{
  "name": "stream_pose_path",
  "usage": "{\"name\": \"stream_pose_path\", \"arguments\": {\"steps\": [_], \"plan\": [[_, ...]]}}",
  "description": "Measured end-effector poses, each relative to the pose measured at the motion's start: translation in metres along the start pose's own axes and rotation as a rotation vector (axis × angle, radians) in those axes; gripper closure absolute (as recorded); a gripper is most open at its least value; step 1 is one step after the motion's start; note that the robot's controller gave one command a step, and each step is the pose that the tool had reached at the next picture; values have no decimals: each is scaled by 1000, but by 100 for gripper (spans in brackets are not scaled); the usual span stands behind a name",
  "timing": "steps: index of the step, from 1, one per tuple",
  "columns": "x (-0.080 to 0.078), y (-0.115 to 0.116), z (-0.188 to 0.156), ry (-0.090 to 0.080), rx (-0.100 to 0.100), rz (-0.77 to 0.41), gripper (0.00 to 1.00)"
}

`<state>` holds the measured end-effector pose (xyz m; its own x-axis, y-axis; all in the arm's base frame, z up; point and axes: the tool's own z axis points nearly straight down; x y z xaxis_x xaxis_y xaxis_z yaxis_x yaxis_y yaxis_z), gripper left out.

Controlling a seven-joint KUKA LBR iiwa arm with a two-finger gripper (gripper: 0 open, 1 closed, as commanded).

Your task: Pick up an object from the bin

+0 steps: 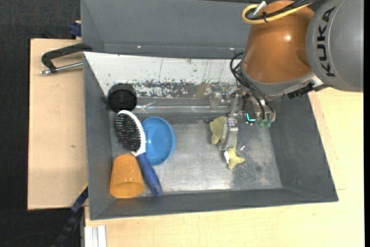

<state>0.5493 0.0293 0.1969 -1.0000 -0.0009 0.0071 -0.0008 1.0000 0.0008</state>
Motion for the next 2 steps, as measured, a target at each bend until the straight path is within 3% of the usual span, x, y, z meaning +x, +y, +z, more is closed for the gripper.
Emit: {"name": "stream_pose_path", "arguments": {"steps": [1,2], "plan": [[-44,-70,105,-5,2,-252,0],[-45,-68,102,-10,0,-253,100]]}}
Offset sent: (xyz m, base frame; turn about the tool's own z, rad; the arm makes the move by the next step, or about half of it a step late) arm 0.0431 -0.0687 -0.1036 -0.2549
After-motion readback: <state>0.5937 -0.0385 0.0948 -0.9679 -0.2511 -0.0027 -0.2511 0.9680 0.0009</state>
